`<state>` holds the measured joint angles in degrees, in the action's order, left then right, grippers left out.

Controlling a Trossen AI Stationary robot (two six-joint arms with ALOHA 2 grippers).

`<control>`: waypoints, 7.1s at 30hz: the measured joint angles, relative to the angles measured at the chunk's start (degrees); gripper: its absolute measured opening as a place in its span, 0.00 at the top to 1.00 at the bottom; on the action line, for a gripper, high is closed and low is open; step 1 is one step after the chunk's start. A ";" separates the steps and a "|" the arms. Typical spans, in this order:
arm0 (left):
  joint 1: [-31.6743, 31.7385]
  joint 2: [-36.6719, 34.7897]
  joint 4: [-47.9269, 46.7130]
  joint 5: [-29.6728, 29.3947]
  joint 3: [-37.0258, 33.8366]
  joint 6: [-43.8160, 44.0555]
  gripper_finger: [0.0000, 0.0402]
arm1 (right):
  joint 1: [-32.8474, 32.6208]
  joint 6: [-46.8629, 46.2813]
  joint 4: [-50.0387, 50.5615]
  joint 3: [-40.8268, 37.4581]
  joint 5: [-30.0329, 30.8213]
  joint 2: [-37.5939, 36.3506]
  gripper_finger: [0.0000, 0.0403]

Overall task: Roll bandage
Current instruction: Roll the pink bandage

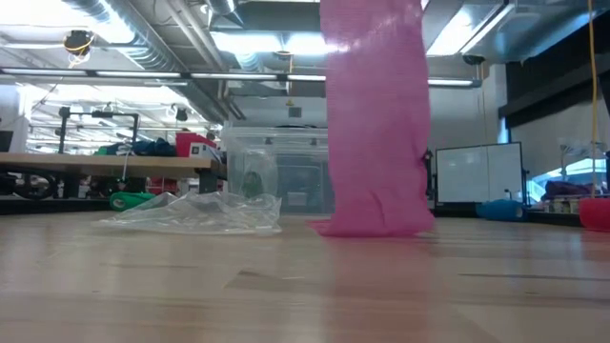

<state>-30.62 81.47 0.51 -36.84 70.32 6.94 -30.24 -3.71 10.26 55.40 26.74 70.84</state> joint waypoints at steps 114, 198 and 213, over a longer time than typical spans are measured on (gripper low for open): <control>-0.71 -1.09 -1.02 -3.22 6.88 -7.51 0.96 | 8.92 8.67 -44.03 -16.33 -13.83 6.85 0.46; 11.97 3.77 7.30 -29.27 -0.41 -33.97 0.96 | -6.67 17.10 -9.15 40.66 -8.52 16.09 0.99; 10.74 10.04 7.81 -24.44 -0.32 -36.08 0.96 | 5.86 9.34 0.02 53.38 -13.42 17.91 0.99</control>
<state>-19.88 91.50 8.32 -61.28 70.01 -29.13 -24.38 5.63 10.28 108.78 13.32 88.75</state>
